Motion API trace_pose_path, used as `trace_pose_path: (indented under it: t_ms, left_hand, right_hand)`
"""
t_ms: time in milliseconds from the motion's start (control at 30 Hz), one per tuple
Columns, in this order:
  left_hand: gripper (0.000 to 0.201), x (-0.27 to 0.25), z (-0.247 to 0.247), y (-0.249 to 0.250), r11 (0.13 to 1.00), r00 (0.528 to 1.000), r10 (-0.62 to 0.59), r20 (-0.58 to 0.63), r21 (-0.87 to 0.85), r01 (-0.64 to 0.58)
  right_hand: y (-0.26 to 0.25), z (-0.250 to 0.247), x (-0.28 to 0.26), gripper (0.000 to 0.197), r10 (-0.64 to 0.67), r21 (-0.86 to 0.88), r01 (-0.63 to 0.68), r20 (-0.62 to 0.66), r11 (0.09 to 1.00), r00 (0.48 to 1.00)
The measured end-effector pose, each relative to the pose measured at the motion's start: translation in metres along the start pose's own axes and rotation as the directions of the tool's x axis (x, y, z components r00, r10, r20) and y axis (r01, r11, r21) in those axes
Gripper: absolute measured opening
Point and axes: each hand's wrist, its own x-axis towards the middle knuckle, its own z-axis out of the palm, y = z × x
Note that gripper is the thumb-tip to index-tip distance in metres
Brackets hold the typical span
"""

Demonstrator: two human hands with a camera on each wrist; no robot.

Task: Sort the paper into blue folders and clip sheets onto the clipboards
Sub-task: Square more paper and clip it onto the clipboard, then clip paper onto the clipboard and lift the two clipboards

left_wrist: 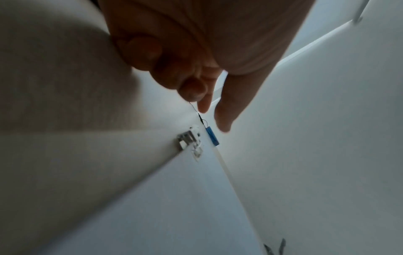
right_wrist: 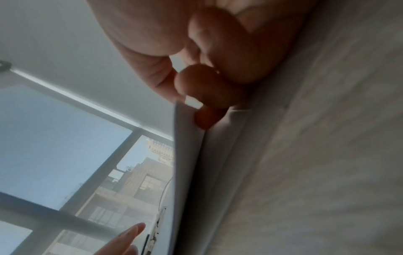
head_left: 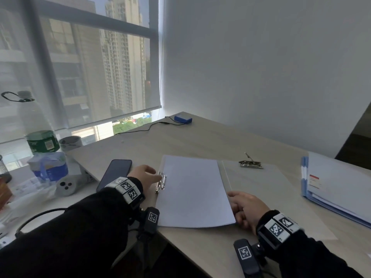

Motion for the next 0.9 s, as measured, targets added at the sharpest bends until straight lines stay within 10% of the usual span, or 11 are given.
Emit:
trace_pose_path:
  t_ms: [233,433,900]
  left_hand:
    - [0.006,-0.054,0.051,0.059,0.941,0.971,0.207,0.119,-0.297,-0.164]
    - [0.009,-0.12,0.15,0.124,0.89,0.851,0.386,0.357,-0.388,-0.241]
    - [0.048,-0.243,0.348,0.259,0.862,0.562,0.445,0.697,-0.164,-0.48]
  right_hand:
    - [0.006,-0.034,-0.044,0.023,-0.06,0.179,0.069,-0.058,0.981,0.997]
    - [0.031,-0.108,-0.101,0.023,-0.056,0.215,0.116,-0.268,0.97,0.962]
    - [0.132,-0.304,-0.279,0.019,0.16,0.369,0.215,-0.76,0.904,0.629]
